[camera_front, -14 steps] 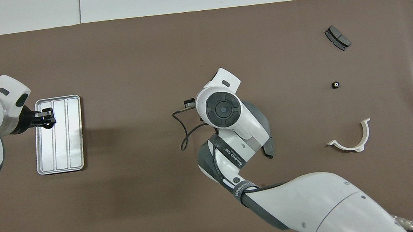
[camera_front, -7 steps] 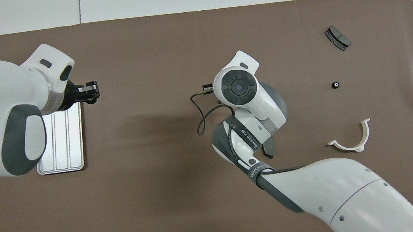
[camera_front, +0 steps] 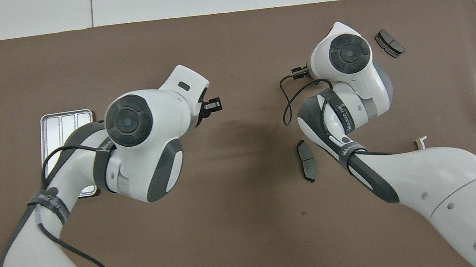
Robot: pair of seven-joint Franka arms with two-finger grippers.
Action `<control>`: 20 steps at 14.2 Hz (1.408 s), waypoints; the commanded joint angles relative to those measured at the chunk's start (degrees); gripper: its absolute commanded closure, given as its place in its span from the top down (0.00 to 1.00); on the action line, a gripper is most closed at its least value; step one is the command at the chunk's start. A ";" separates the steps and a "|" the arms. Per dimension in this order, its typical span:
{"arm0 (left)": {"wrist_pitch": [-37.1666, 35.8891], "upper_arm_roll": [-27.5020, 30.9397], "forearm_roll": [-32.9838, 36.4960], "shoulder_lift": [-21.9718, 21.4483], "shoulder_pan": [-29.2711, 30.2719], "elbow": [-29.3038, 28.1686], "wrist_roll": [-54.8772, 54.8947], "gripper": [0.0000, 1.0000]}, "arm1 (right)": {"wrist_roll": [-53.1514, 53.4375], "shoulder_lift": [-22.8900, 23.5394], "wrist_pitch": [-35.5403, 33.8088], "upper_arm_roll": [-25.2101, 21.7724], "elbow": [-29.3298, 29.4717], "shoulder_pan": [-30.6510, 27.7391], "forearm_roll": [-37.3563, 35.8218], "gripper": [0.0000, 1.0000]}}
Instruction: Place bearing gear from tray to pile
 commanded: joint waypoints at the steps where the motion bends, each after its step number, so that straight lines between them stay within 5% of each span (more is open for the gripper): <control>1: 0.63 1.32 -0.03 7.82 -4.38 7.83 -3.78 0.00 | -6.00 0.04 -1.24 1.09 0.94 -5.06 -0.71 0.04; 7: 7.82 1.32 1.20 10.22 -5.53 6.01 -4.32 0.04 | -15.59 0.04 -1.50 1.09 -0.02 -10.86 -0.45 0.05; 8: 8.36 1.32 1.20 10.22 -5.27 5.92 -4.32 0.10 | -16.30 -0.39 -1.67 1.09 -0.11 -11.39 -0.36 0.05; 10: 8.45 1.23 1.11 10.13 -5.27 4.96 -4.41 0.39 | -16.57 -1.80 -3.51 1.18 -0.20 -12.19 -0.27 0.08; 13: 8.89 1.23 1.11 10.04 -5.18 4.34 -4.50 0.51 | -16.83 -5.04 -5.80 1.18 -2.12 -12.98 0.08 0.14; 14: 8.80 1.23 1.11 9.95 -5.18 4.33 -4.58 0.71 | -17.35 -5.84 -5.81 1.18 -3.09 -13.42 0.17 0.16; 15: 8.54 1.32 1.11 9.87 -5.18 4.33 -4.67 0.95 | -17.53 -6.37 -5.81 1.18 -3.62 -13.94 0.17 0.20; 16: 8.19 1.32 1.11 9.78 -5.36 4.33 -5.11 1.00 | -17.53 -6.64 -5.81 1.27 -3.63 -14.03 0.25 0.26; 20: 2.32 3.24 1.11 6.63 -4.74 4.69 -5.47 1.00 | -17.18 -6.73 -5.81 1.27 -3.71 -14.04 0.25 0.67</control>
